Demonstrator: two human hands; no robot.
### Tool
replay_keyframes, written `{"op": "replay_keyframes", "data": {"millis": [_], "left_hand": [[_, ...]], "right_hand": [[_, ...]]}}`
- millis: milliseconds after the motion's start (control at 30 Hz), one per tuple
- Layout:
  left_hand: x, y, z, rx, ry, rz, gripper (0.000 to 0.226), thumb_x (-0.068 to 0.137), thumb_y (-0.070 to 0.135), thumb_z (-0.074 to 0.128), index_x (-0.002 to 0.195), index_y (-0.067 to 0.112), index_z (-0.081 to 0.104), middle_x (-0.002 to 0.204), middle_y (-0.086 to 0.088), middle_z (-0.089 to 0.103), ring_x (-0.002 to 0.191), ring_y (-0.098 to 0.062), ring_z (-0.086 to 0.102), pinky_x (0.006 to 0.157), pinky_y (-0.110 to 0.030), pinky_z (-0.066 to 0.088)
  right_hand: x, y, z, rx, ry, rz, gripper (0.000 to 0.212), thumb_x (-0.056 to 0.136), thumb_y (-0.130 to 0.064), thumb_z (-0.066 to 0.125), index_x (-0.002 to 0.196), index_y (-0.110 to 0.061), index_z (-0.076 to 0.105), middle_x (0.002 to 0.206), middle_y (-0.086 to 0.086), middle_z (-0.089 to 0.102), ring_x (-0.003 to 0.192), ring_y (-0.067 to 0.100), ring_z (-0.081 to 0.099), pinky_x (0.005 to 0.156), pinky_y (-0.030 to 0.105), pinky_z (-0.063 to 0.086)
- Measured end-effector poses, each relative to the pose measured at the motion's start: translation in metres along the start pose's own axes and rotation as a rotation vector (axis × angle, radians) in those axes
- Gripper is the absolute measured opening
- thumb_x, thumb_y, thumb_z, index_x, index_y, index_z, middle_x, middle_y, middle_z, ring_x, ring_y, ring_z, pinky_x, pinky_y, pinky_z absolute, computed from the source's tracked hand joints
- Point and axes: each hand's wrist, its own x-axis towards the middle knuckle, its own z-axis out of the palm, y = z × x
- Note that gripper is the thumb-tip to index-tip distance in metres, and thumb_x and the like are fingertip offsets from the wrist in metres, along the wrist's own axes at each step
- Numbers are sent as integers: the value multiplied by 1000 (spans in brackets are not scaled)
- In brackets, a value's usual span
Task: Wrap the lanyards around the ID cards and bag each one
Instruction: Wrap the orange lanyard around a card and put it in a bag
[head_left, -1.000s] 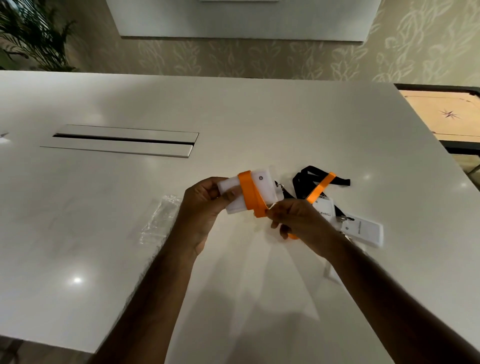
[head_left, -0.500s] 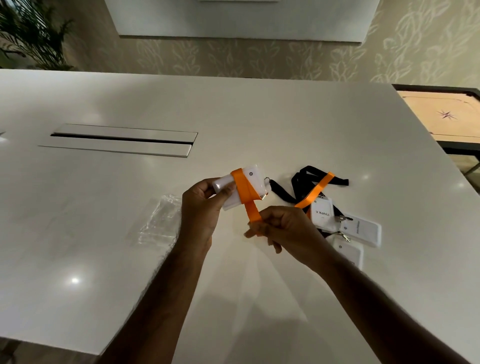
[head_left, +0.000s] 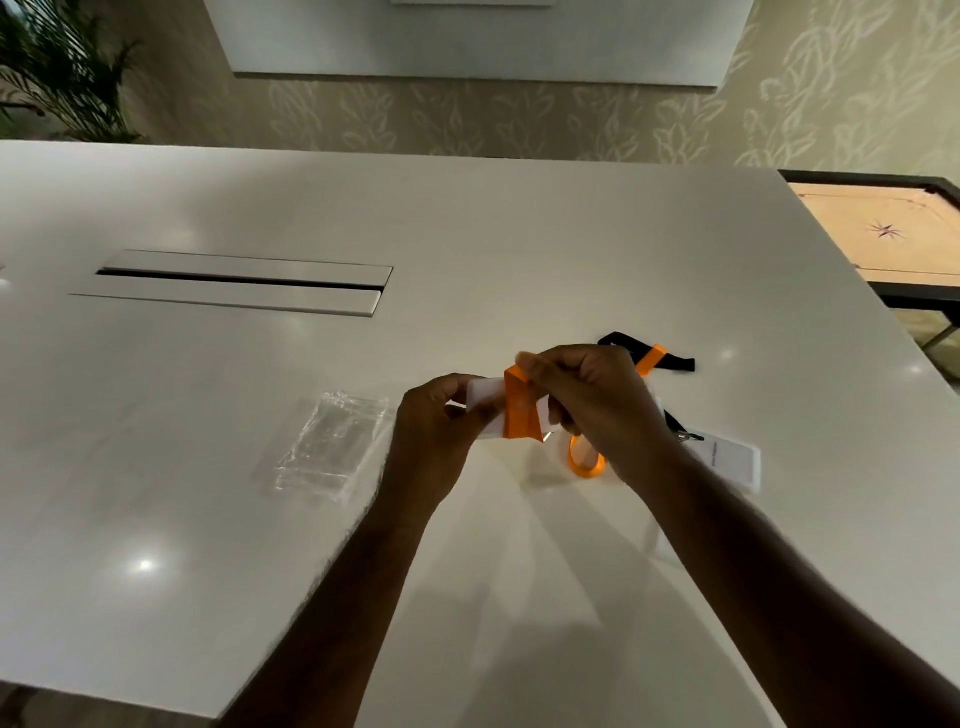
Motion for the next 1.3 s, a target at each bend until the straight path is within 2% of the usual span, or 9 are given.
{"op": "replay_keyframes", "data": {"millis": [133, 300, 433, 533, 667, 767, 867, 1100, 1300], "left_hand": [[1, 4, -3, 81, -57, 53, 23, 90, 29, 80, 86, 46, 67, 81, 36, 69, 77, 6, 68, 64, -7, 52], [4, 3, -7, 59, -90, 6, 13, 89, 24, 81, 97, 30, 73, 77, 38, 69, 77, 12, 67, 63, -3, 48], [3, 2, -10, -10, -105, -40, 10, 89, 23, 82, 96, 27, 76, 80, 19, 75, 78, 3, 69, 68, -11, 54], [2, 3, -10, -21, -123, -56, 11, 89, 24, 81, 99, 24, 76, 89, 11, 75, 79, 2, 70, 70, -11, 55], [0, 3, -11, -22, -97, -60, 7, 88, 23, 82, 94, 24, 77, 81, 13, 75, 74, 5, 68, 67, -9, 53], [1, 1, -15, -46, -86, -76, 14, 88, 23, 83, 87, 34, 75, 78, 19, 75, 72, 5, 68, 67, -10, 54], [0, 0, -16, -35, -76, -72, 14, 87, 24, 83, 88, 35, 74, 78, 22, 75, 73, 3, 70, 65, -11, 53], [-6, -3, -19, -152, -54, -112, 9, 87, 23, 83, 91, 29, 79, 87, 6, 80, 80, -6, 73, 71, -17, 57], [-10, -8, -20, -153, -35, -124, 10, 87, 23, 84, 95, 22, 79, 88, 1, 79, 79, -6, 72, 74, -20, 59]], "right_hand": [[8, 0, 1, -117, 71, -70, 21, 98, -34, 75, 77, -35, 78, 74, -6, 76, 73, 9, 70, 65, 13, 51], [12, 5, 1, -72, 99, -28, 13, 96, -31, 76, 96, -19, 83, 101, -12, 78, 95, 1, 71, 74, 7, 51], [9, 10, 4, 113, 95, 83, 22, 97, -30, 75, 96, -11, 85, 89, 5, 83, 90, 23, 77, 81, 29, 60], [7, 14, 8, 142, 131, 104, 26, 96, -32, 75, 96, -8, 85, 89, 9, 82, 90, 29, 77, 85, 36, 61], [5, 20, 14, 104, 128, 51, 25, 97, -33, 75, 97, -10, 85, 84, -4, 81, 80, 6, 73, 71, 14, 53], [5, 23, 17, 58, 66, -6, 11, 94, -24, 79, 102, -19, 85, 94, -17, 82, 92, -3, 74, 76, 8, 51], [6, 25, 18, 11, 14, -59, 13, 93, -17, 80, 102, -26, 82, 92, -29, 78, 96, -7, 73, 79, 6, 51], [11, 31, 9, -94, -136, -90, 21, 94, -22, 79, 115, -19, 80, 119, -3, 77, 113, 11, 71, 93, 24, 59], [7, 46, 9, 142, -183, 11, 33, 80, -28, 84, 112, -17, 80, 103, 6, 80, 91, 16, 78, 68, 25, 62]]}}
